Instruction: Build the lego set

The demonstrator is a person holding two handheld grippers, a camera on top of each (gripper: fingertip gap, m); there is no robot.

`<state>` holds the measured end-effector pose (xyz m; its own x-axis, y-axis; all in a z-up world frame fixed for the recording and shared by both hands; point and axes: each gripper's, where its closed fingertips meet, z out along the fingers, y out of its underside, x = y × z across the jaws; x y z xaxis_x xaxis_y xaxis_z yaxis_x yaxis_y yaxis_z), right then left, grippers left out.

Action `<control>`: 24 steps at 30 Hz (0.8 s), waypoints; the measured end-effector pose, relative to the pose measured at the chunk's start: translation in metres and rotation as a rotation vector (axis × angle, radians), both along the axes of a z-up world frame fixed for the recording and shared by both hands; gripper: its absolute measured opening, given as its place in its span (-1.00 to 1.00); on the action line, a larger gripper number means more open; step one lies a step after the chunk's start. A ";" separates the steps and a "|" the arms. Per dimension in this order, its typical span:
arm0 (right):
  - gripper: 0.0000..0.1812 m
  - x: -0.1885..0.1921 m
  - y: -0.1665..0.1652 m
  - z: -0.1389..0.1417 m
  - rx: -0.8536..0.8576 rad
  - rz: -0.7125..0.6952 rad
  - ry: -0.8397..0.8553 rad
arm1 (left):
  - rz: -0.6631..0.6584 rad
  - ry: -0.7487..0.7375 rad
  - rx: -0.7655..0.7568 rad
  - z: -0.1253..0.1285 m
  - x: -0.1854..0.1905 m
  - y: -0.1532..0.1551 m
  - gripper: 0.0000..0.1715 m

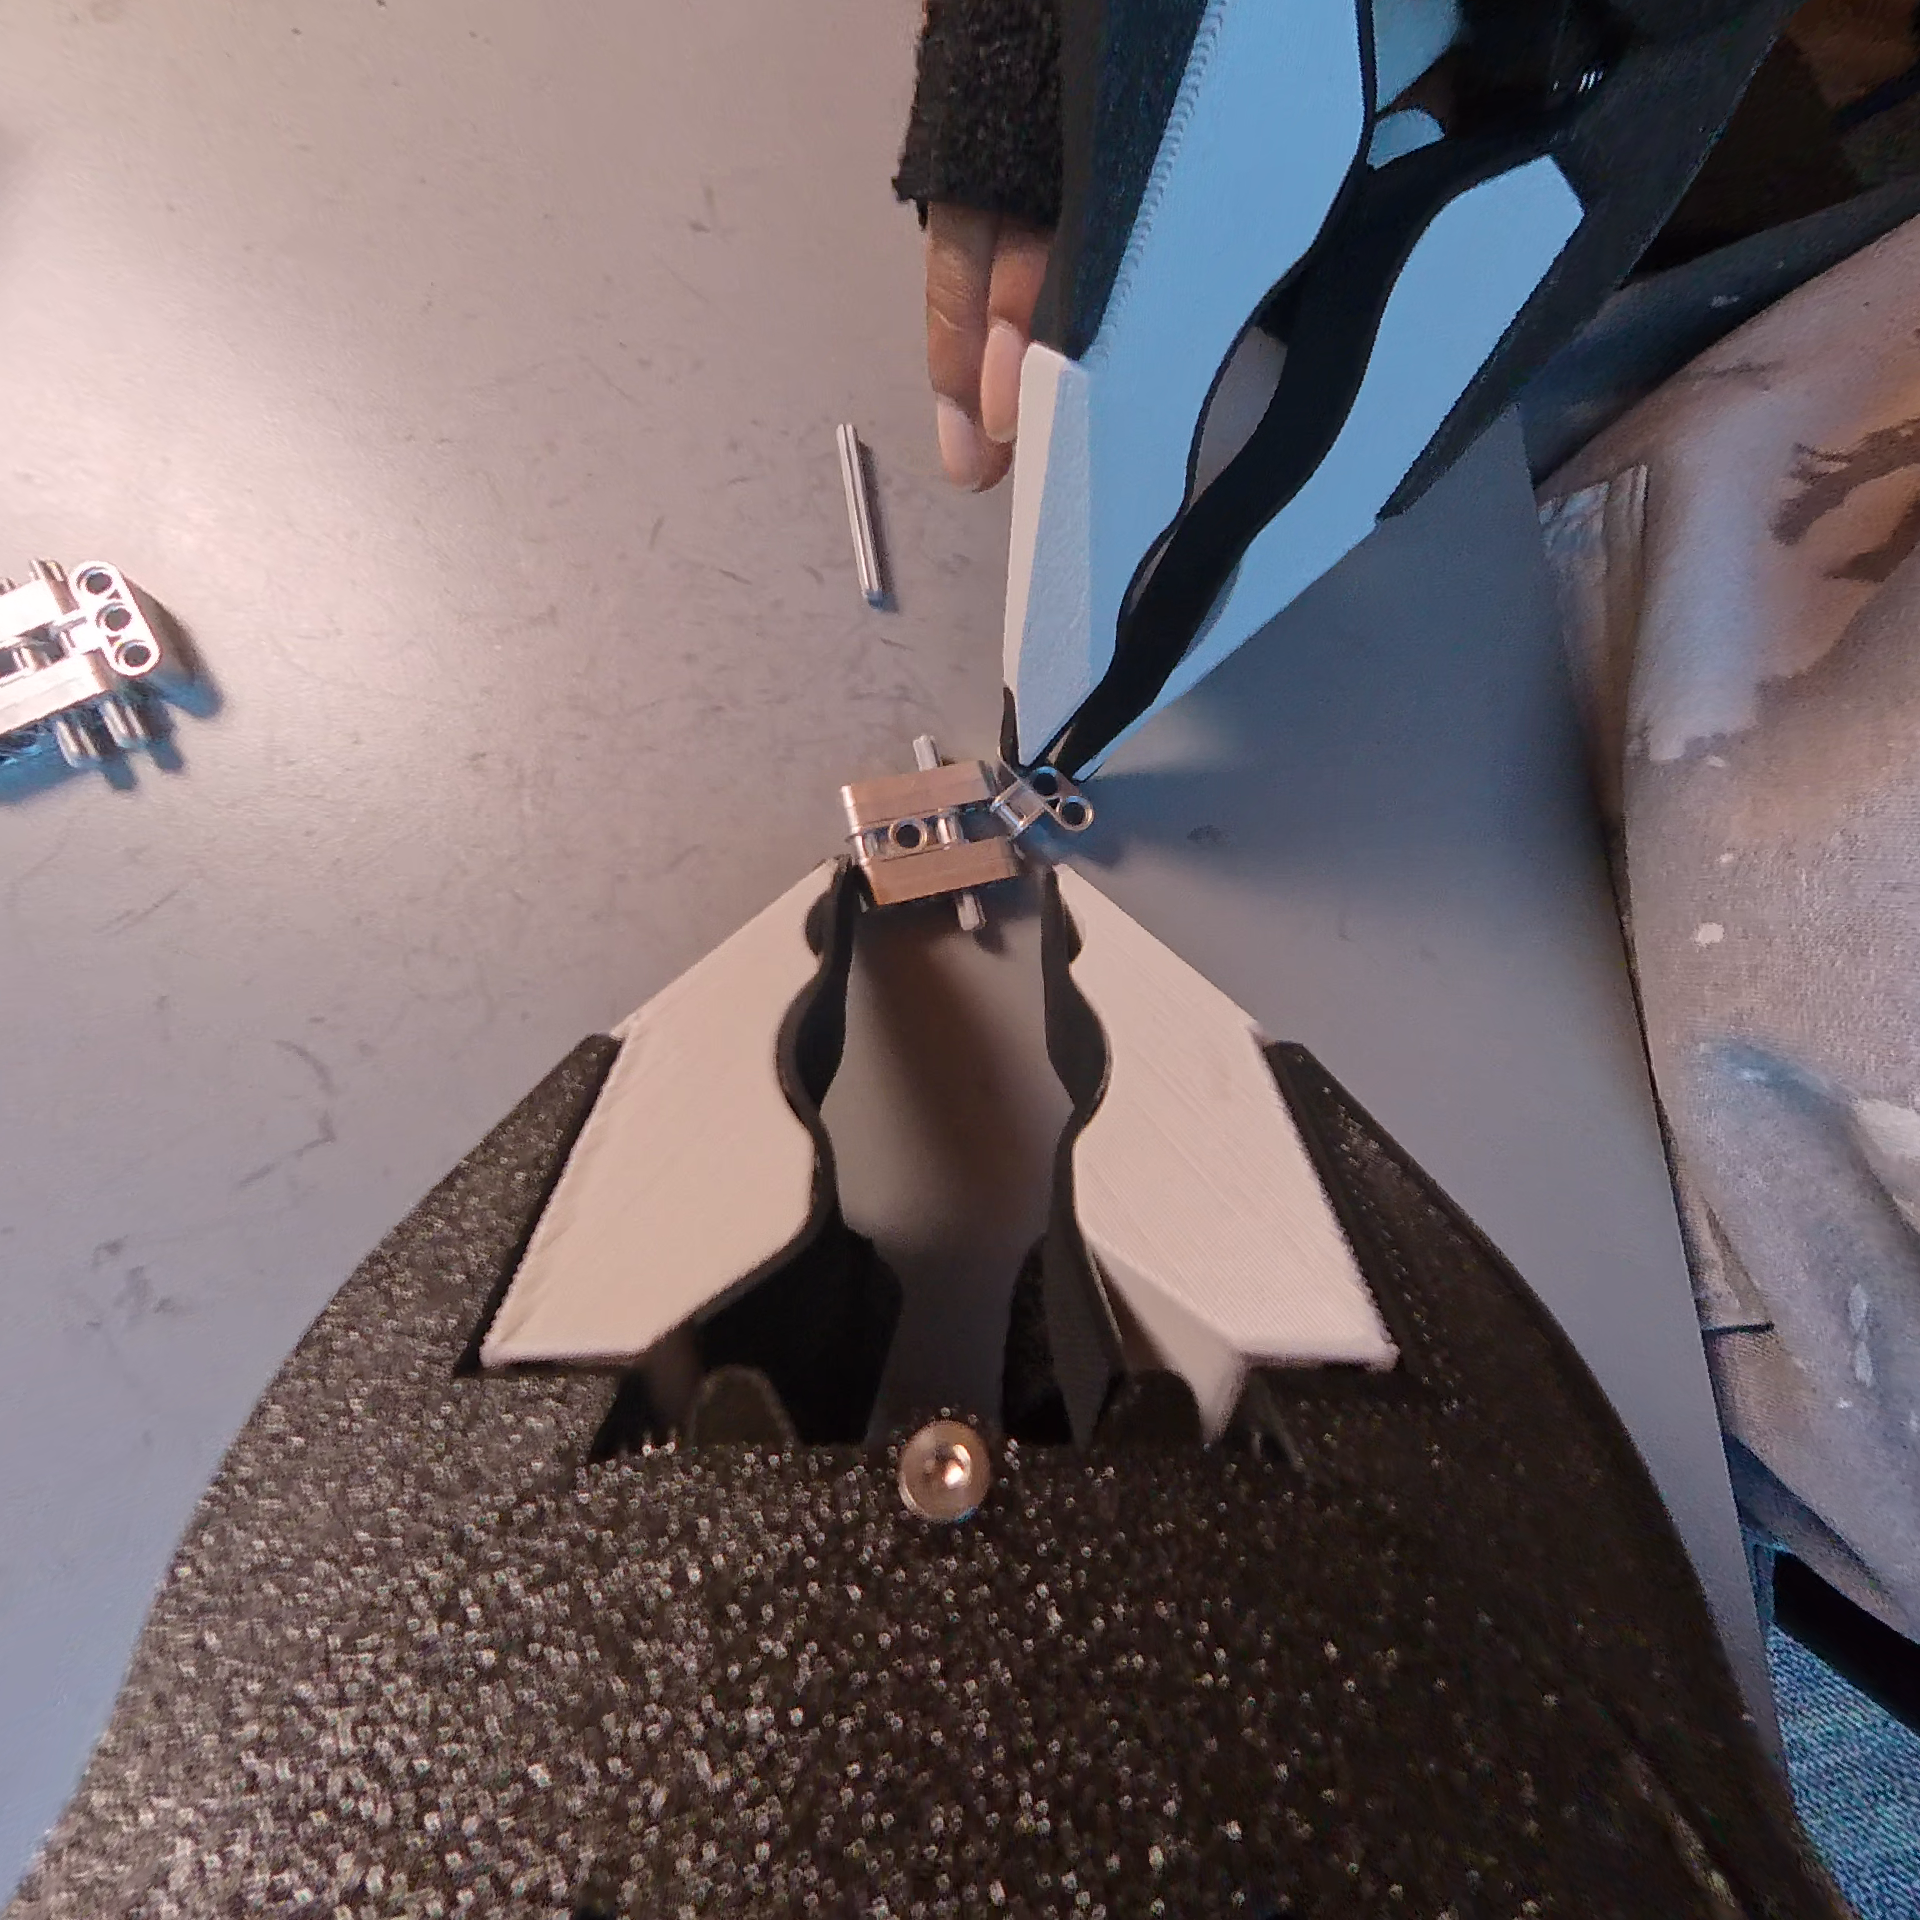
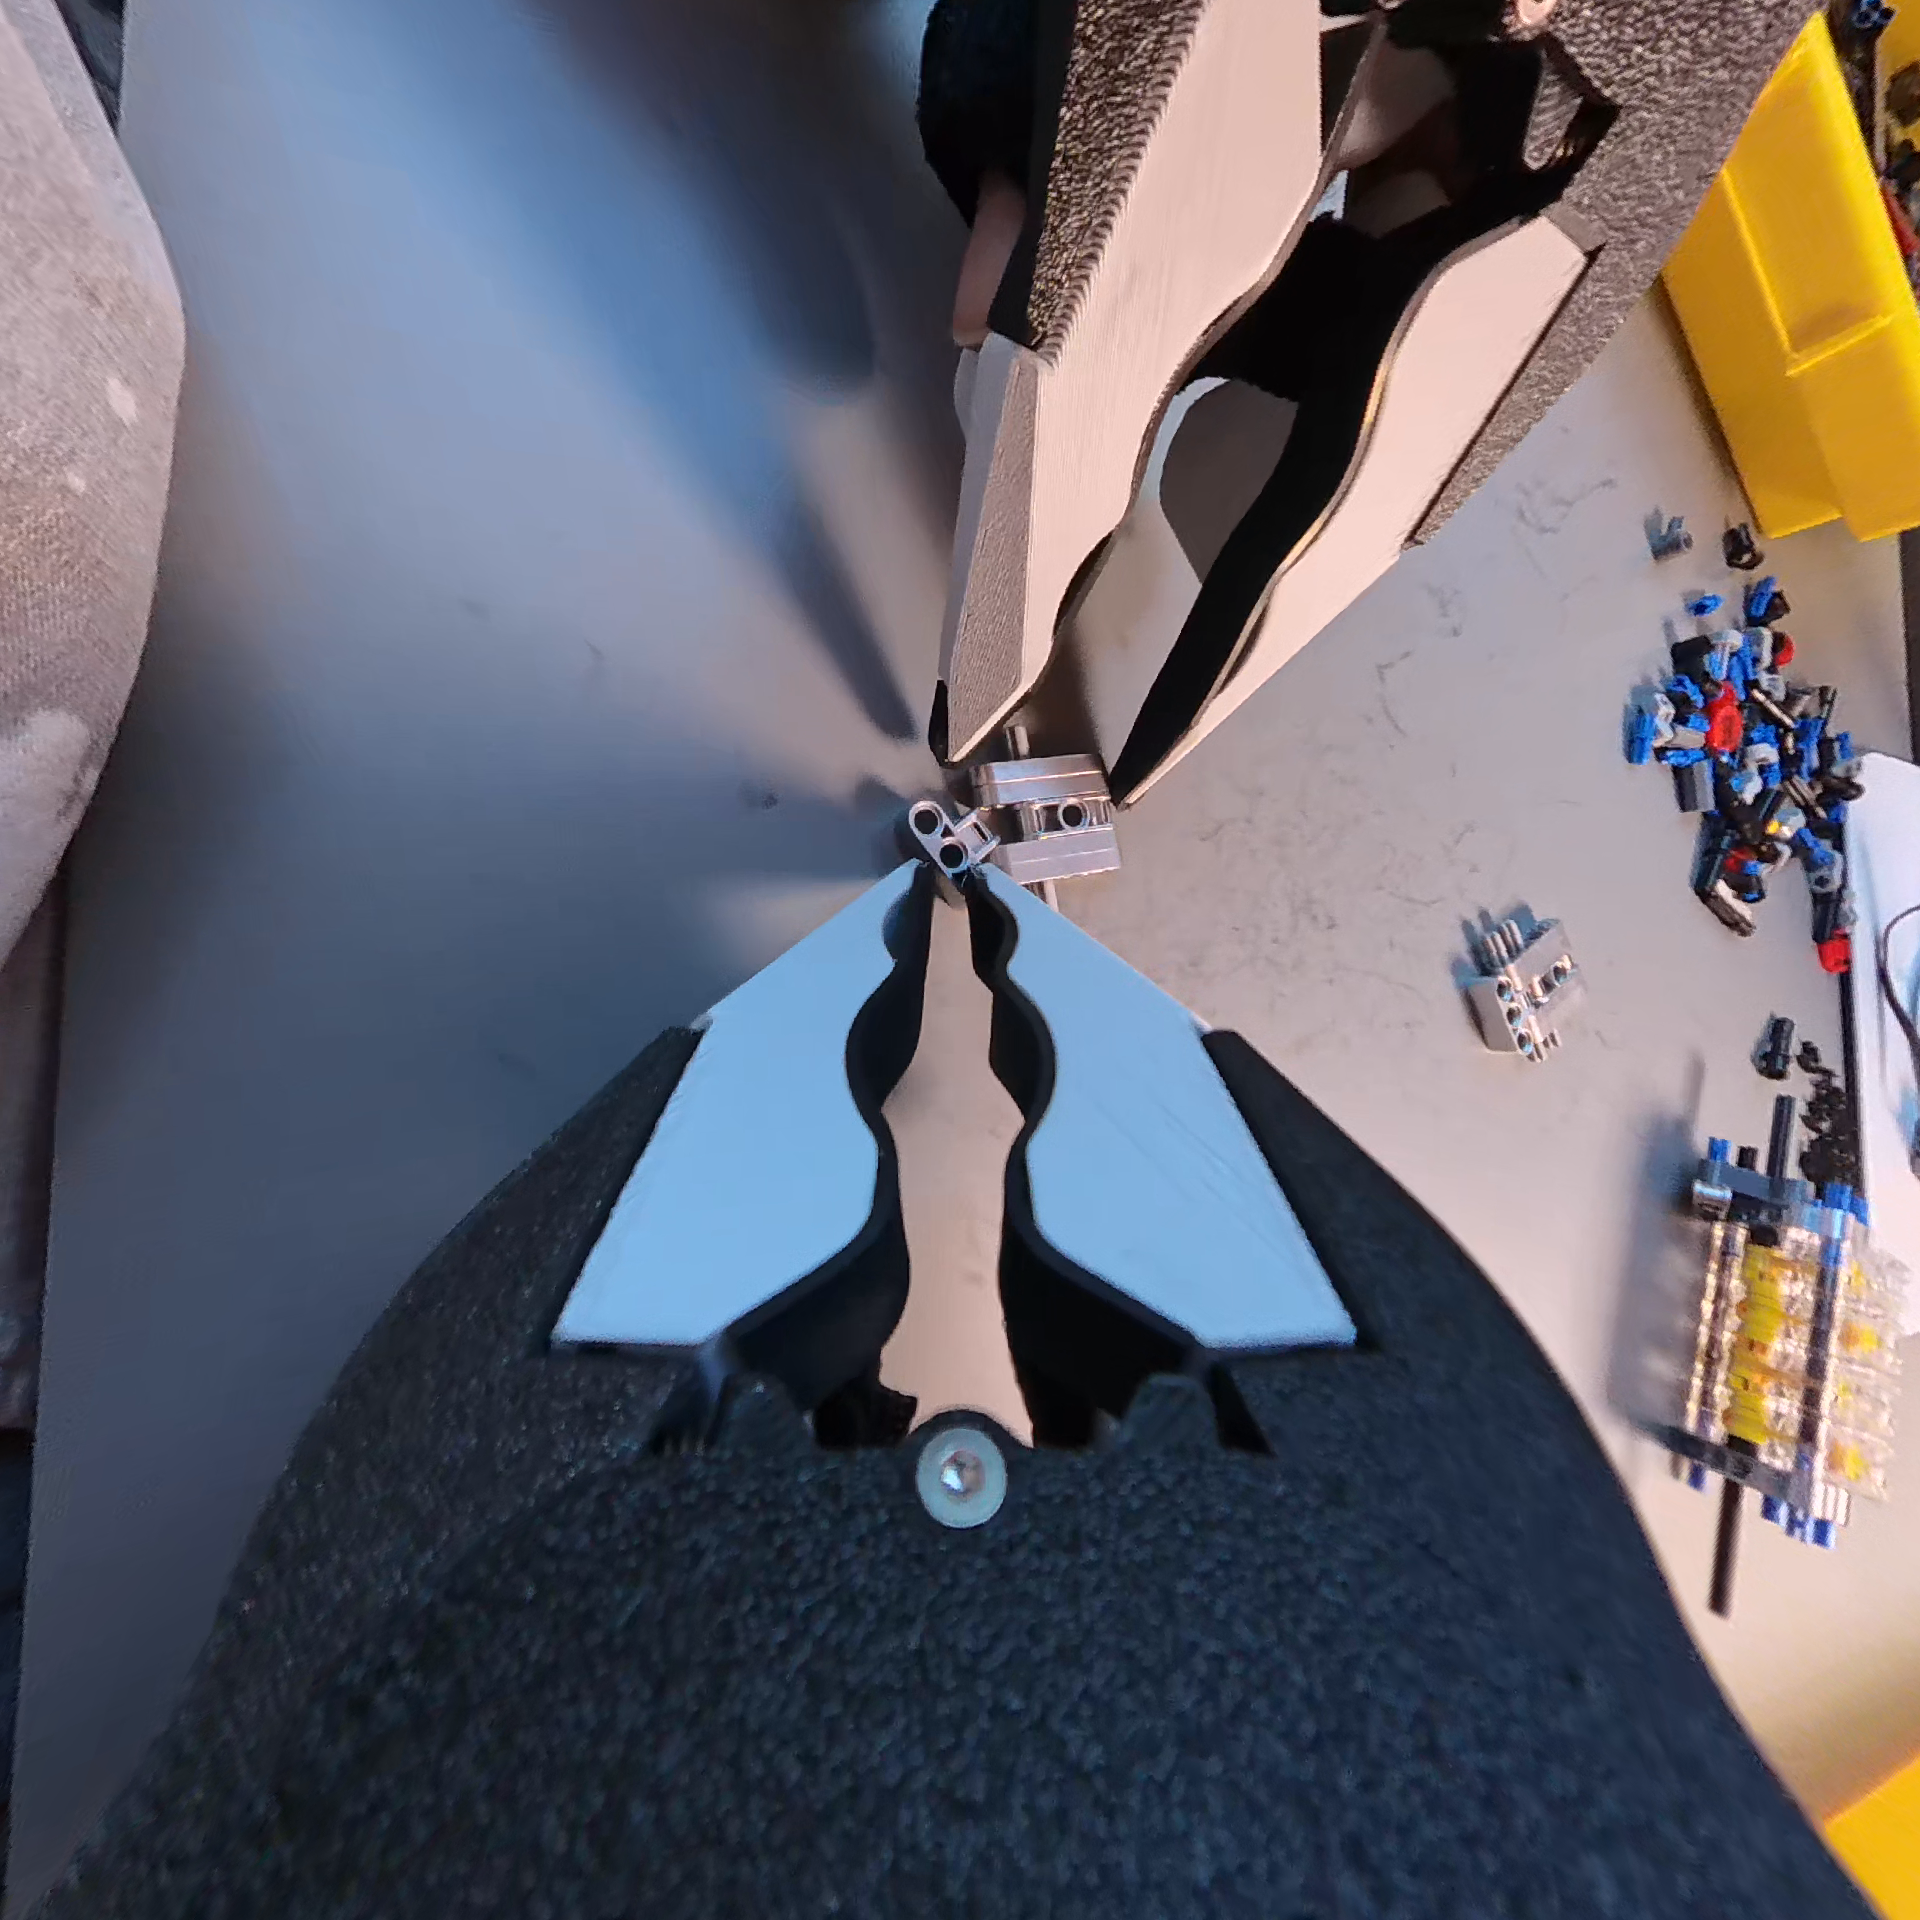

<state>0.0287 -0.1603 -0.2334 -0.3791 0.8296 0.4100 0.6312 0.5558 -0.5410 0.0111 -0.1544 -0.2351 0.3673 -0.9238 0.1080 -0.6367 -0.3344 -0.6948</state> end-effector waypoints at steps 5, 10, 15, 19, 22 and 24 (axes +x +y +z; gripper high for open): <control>-0.95 0.000 -0.002 0.001 -0.005 -0.050 -0.015 | -0.005 0.008 -0.016 -0.001 -0.002 -0.002 -0.62; -0.91 0.000 -0.005 0.001 0.018 -0.069 -0.024 | -0.020 0.017 -0.038 0.000 -0.005 -0.006 -0.63; -0.87 -0.001 -0.005 0.004 0.057 -0.037 -0.002 | -0.010 -0.001 -0.040 0.004 -0.009 -0.005 -0.63; -0.90 -0.001 -0.004 0.002 0.053 -0.018 -0.016 | 0.015 -0.029 -0.003 0.005 -0.005 0.003 -0.61; -0.92 -0.001 -0.001 0.002 0.062 -0.023 -0.023 | 0.004 -0.020 -0.010 0.000 -0.001 0.002 -0.62; -0.93 0.000 0.001 0.001 0.062 -0.029 -0.030 | 0.005 -0.012 -0.005 -0.001 -0.002 0.002 -0.64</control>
<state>0.0288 -0.1591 -0.2319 -0.3678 0.8141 0.4494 0.6631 0.5684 -0.4871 0.0092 -0.1527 -0.2358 0.3703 -0.9215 0.1170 -0.6268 -0.3409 -0.7007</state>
